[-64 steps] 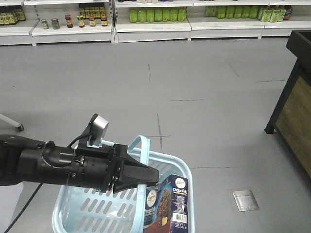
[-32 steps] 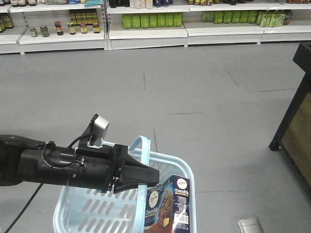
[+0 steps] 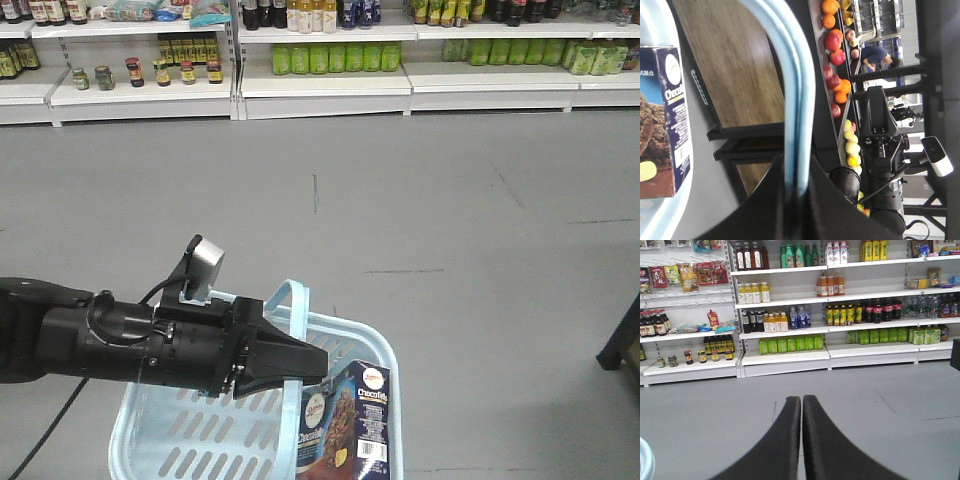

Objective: Left arm holds basket, right arm returns cookies
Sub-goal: 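Drive forward toward the drink shelves holding the basket in the left gripper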

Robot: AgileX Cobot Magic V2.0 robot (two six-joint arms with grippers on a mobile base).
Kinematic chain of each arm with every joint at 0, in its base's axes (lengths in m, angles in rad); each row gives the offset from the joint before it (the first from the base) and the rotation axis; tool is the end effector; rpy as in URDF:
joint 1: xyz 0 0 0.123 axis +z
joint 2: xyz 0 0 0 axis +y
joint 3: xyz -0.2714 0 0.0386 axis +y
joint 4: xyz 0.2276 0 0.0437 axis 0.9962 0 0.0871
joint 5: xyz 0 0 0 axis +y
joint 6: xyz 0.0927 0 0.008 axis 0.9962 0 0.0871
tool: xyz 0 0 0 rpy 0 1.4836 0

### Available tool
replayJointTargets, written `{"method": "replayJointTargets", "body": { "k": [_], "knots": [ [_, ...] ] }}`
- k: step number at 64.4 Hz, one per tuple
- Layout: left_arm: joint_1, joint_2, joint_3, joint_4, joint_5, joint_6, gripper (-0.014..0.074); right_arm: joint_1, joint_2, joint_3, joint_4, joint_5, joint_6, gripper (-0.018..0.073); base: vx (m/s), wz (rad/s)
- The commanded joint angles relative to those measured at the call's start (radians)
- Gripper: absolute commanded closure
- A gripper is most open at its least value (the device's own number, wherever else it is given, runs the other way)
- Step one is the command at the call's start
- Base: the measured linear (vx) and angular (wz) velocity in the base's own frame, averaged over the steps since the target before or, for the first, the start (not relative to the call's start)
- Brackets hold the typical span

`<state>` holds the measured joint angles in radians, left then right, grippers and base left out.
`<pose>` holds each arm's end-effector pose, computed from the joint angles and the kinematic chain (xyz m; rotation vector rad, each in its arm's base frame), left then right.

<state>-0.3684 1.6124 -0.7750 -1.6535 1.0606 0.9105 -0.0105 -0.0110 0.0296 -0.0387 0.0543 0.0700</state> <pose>0.2250 -0.1736 0.2267 0.1595 2.3862 -1.7768 0.0496 -0.0007 0.1993 0.0342 1.5561 0.0148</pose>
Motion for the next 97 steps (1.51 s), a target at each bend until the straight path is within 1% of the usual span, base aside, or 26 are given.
{"method": "replayJointTargets", "body": {
  "k": [1, 97],
  "knots": [
    [-0.003, -0.046, -0.025, -0.080, 0.074, 0.012, 0.0603, -0.005, -0.011, -0.001, -0.003, -0.076, 0.001, 0.0568, 0.37, 0.10],
    [-0.003, -0.046, -0.025, -0.079, 0.073, 0.012, 0.0603, -0.005, -0.011, -0.001, -0.003, -0.076, 0.001, 0.0568, 0.38, 0.01]
  ]
}}
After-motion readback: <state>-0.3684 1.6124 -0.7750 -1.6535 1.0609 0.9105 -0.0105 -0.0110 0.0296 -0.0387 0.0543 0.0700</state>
